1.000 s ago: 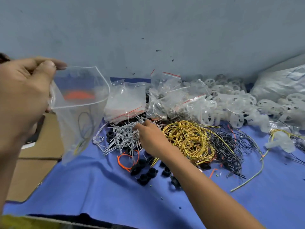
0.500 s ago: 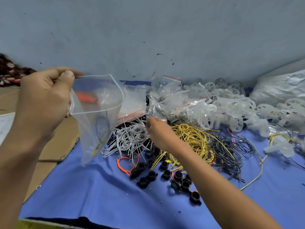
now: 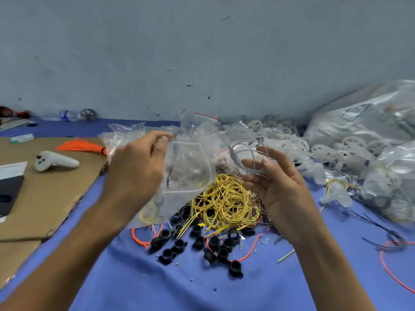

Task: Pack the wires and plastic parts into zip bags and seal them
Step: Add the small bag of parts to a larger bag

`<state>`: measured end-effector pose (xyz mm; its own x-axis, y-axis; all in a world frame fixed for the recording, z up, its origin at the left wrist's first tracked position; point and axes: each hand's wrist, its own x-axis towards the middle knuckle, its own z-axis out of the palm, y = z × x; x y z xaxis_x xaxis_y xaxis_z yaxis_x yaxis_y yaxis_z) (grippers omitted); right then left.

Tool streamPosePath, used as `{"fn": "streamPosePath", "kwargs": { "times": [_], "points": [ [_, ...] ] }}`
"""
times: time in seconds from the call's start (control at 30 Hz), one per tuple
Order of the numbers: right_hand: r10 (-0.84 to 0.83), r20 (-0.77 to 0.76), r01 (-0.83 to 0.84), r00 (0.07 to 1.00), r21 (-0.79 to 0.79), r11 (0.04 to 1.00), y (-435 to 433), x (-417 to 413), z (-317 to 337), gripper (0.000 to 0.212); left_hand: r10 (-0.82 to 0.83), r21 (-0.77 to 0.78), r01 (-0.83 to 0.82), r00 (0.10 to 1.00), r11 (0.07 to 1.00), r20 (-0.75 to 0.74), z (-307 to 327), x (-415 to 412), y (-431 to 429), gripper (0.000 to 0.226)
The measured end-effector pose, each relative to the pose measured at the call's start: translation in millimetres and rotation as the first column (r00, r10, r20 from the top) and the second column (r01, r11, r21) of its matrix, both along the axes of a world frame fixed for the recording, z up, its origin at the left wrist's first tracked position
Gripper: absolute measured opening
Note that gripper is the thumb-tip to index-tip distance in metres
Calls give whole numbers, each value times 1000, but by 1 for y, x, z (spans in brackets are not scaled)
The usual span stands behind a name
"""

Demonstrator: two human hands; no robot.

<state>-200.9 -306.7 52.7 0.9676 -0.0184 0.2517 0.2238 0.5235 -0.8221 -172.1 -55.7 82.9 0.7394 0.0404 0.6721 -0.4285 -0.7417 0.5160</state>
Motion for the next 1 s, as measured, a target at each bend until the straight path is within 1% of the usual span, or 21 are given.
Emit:
{"fn": "streamPosePath", "kwargs": {
  "times": [0.07, 0.13, 0.2, 0.23, 0.3, 0.43, 0.53, 0.57, 0.6, 0.63, 0.67, 0.7, 0.73, 0.77, 0.8, 0.83, 0.87, 0.9, 0.93, 0.97, 1.0],
  "points": [
    [-41, 27, 45, 999, -197, 979, 0, -21, 1, 22, -24, 68, 27, 999, 997, -41, -9, -6, -22, 24],
    [-152, 122, 193, 981, -517, 834, 3, -38, -4, 26, -68, 125, 72, 997, 989, -41, -20, -14, -37, 25],
    [-153, 318, 352, 936, -800, 487, 9, -45, -12, 24, -121, 223, 127, 992, 967, -41, -32, -23, -48, 28],
    [-89, 390, 398, 917, -869, 295, 15, -45, -15, 23, -152, 267, 160, 987, 950, -51, -36, -29, -53, 31],
    [75, 382, 380, 921, -924, 38, 28, -39, -22, 22, -234, 330, 248, 969, 911, -84, -43, -40, -58, 40],
    [240, 313, 332, 919, -942, -42, 57, -17, -33, 16, -362, 289, 406, 912, 867, -196, -39, -44, -52, 42],
    [225, 341, 376, 913, -916, -137, 71, -2, -28, 14, -407, 223, 454, 885, 863, -226, -31, -40, -41, 38],
    [149, 326, 336, 934, -941, -50, 72, 5, -25, 17, -399, 194, 439, 891, 877, -215, -28, -37, -37, 37],
    [63, 257, 247, 964, -959, 141, 72, 11, -20, 19, -377, 170, 411, 904, 896, -199, -25, -33, -32, 36],
    [1, 148, 135, 989, -905, 403, 72, 14, -15, 21, -355, 150, 385, 915, 911, -192, -23, -31, -25, 35],
    [14, 2, -8, 1000, -726, 688, 73, 15, -11, 21, -343, 131, 370, 919, 920, -192, -22, -28, -19, 34],
    [112, -127, -157, 986, -438, 885, 74, 17, -9, 21, -334, 121, 362, 921, 925, -199, -21, -26, -14, 33],
    [250, -198, -286, 948, -176, 942, 77, 17, -8, 22, -323, 120, 354, 921, 927, -218, -21, -23, -11, 31],
    [333, -220, -360, 917, -97, 928, 82, 16, -9, 24, -303, 127, 341, 921, 932, -245, -20, -21, -8, 32],
    [349, -223, -396, 910, -217, 892, 88, 12, -9, 24, -283, 134, 327, 921, 935, -267, -20, -20, -7, 32],
    [292, -168, -336, 942, -519, 786, 92, 11, -10, 22, -277, 137, 322, 921, 937, -274, -19, -20, -7, 30],
    [276, -69, -207, 959, -833, 512, 95, 10, -9, 18, -284, 134, 328, 920, 935, -270, -18, -21, -9, 27],
    [296, -13, -61, 955, -986, 153, 98, 11, -7, 20, -300, 122, 339, 917, 933, -262, -17, -23, -11, 25],
    [315, 15, 66, 949, -986, -151, 98, 15, -5, 26, -319, 105, 353, 915, 930, -248, -16, -25, -12, 25],
    [340, 11, 132, 940, -933, -334, 98, 15, -1, 30, -328, 94, 356, 916, 930, -230, -15, -26, -13, 25],
    [366, 12, 167, 930, -905, -392, 97, 15, 2, 28, -313, 102, 339, 926, 935, -212, -14, -27, -12, 25]
  ]
}}
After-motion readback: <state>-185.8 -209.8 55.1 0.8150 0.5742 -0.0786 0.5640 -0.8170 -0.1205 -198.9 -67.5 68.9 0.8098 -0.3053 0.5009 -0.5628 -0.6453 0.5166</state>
